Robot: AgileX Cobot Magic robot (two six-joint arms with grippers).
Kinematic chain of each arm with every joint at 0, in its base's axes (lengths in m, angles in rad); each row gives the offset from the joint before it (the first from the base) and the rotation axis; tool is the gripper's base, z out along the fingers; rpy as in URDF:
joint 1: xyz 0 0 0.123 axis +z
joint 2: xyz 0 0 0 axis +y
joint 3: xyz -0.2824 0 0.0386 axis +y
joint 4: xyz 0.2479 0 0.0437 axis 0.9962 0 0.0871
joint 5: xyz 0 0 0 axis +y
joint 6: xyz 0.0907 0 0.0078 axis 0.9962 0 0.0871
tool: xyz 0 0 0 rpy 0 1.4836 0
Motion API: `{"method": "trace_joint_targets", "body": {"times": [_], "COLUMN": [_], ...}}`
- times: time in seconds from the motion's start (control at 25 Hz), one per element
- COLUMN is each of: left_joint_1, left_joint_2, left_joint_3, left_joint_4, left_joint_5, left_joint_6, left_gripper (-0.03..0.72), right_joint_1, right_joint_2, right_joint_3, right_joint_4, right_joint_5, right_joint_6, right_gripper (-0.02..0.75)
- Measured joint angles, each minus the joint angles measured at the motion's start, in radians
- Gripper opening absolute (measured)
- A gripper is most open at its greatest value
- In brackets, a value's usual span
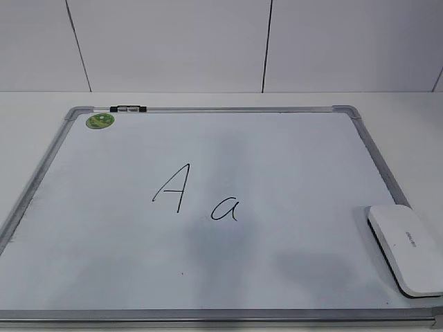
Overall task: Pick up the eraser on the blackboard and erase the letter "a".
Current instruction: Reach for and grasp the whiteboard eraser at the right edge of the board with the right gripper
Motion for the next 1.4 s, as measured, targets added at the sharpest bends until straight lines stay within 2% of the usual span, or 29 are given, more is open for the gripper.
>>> {"method": "trace_joint_targets", "body": {"times": [0.6,0.72,0.96,1.4], "left_joint_1": [0.000,0.000,0.000,0.000], "left_joint_2": [0.000,0.000,0.000,0.000], "left_joint_3": [0.000,0.000,0.000,0.000], "left_joint_4": [0.000,0.000,0.000,0.000], "left_joint_5": [0.000,0.000,0.000,0.000], "left_joint_6": [0.000,0.000,0.000,0.000], "left_gripper": [0.236,0.236,0.236,0.236], "right_joint_1": [0.004,0.004,0.006,0.006], "right_joint_2": [0.000,0.000,0.046,0.422], "right_joint_3": [0.000,-0.011,-0.013,-0.017], "right_joint_4": [0.018,0.089,0.233,0.541], "right_joint_5": [-0.005,-0.038,-0.217,-0.327], "right_joint_6": [0.000,-0.021,-0.069,-0.303], "right_gripper": [0.536,0.536,0.526,0.525]}}
